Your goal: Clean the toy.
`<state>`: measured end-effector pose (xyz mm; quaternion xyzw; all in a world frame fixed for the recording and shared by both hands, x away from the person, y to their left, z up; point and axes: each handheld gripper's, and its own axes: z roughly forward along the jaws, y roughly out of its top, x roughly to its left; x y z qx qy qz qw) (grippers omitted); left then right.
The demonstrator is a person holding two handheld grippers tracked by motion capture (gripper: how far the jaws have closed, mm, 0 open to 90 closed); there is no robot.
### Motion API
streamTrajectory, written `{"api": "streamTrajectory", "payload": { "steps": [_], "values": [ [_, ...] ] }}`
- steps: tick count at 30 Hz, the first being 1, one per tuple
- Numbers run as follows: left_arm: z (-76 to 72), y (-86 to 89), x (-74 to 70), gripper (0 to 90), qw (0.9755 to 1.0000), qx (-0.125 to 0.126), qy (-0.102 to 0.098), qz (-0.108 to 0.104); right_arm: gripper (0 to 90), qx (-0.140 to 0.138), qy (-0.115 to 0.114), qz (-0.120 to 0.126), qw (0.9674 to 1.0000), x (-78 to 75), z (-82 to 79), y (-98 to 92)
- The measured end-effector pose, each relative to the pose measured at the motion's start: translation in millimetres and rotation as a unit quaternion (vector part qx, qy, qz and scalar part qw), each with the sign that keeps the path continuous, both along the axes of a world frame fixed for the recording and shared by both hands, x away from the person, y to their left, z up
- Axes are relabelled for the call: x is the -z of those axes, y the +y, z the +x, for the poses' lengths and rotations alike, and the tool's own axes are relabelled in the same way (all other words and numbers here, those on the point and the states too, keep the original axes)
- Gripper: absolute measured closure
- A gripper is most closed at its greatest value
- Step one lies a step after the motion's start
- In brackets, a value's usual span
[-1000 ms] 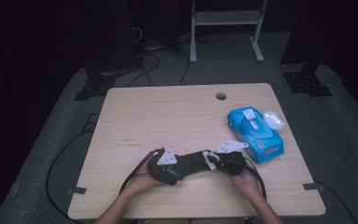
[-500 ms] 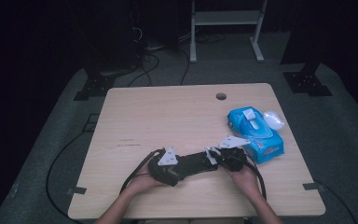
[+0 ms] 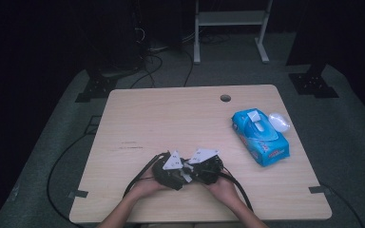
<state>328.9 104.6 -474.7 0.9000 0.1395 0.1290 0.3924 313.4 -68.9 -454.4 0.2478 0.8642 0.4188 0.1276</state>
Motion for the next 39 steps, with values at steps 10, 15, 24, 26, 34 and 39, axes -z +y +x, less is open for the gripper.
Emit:
{"api": "streamTrajectory", "payload": {
  "steps": [10, 15, 24, 26, 34, 39],
  "values": [
    [-0.1, -1.3, -0.4, 24.1, 1.0, 0.0, -0.003, 0.002, 81.0, 0.052, -0.014, 0.0, 0.9985, -4.8, 16.6, -15.7],
    [0.2, -0.3, -0.6, 24.0, 1.0, -0.002, -0.004, 0.004, 81.0, 0.033, -0.016, 0.0, 0.9993, -3.1, 13.9, 0.5],
    [-0.2, -0.4, -0.6, 24.1, 1.0, -0.001, -0.006, 0.006, 81.1, 0.06, -0.033, -0.015, 0.9975, -5.3, 17.6, -7.2],
    [-0.3, 0.2, -0.7, 24.0, 1.0, -0.001, -0.006, 0.006, 81.0, 0.057, -0.037, -0.024, 0.9973, -6.2, 16.6, -5.8],
    [1.1, 0.0, -0.8, 24.1, 1.0, -0.003, -0.003, 0.002, 81.0, 0.101, -0.035, -0.022, 0.994, -7.7, 23.9, -43.7],
    [0.9, 0.4, -1.0, 24.1, 1.0, -0.004, -0.004, 0.004, 81.0, 0.079, -0.028, -0.008, 0.9964, -5.2, 19.6, -30.1]
  ]
}}
